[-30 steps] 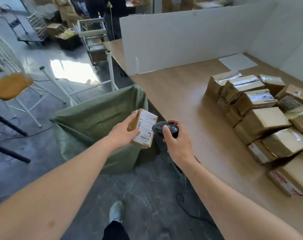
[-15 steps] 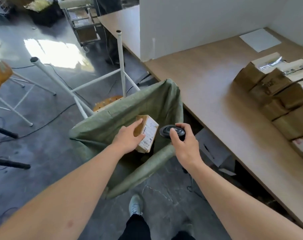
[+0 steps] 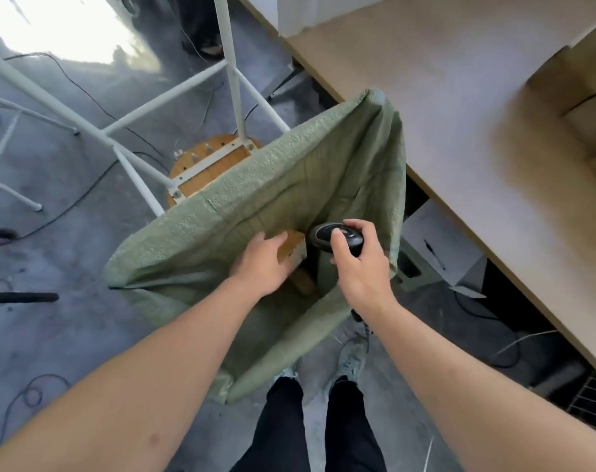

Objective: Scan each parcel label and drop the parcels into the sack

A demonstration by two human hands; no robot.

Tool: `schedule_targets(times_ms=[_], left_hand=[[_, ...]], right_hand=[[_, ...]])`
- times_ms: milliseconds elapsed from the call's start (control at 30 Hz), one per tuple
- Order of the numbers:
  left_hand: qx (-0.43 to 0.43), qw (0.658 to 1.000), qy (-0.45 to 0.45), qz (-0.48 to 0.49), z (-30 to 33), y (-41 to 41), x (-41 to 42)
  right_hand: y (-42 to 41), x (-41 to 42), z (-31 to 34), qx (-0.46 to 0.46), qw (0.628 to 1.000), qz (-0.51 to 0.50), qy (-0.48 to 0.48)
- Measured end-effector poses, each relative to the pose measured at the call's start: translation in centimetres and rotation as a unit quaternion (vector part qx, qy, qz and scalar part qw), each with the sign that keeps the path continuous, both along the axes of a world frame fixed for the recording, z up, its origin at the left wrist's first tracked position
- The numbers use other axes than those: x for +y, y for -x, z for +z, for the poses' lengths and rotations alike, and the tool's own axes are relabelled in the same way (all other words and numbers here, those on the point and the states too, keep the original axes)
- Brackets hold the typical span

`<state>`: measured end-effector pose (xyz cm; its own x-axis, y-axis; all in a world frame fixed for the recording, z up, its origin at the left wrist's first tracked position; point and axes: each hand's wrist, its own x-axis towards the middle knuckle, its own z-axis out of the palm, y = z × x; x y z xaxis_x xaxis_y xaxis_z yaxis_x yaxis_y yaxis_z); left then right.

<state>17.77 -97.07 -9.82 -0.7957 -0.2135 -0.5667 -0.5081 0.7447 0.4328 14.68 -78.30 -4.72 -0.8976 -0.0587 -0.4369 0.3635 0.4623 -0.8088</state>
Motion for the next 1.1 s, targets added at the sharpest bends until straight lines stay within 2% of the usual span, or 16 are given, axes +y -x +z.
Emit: schedule_targets(times_ms=[300, 667, 1100], left_hand=[[0.004, 0.992, 0.054, -0.113, 2.5, 0.5, 0.3], [0.075, 0.962, 0.131, -0.229, 11.6, 1.4, 5.7], [0.164, 0.931, 0.184, -0.268, 22.3, 0.7, 19.8]], right_hand=[[-0.5, 0.0, 1.1, 0.002, 1.000, -0.021, 0.010], [-2.4, 4.2, 7.5, 0.056, 0.996, -0.072, 0.002], [-4.4, 18.1, 16.4, 0.139, 0.981, -0.131, 0.031]])
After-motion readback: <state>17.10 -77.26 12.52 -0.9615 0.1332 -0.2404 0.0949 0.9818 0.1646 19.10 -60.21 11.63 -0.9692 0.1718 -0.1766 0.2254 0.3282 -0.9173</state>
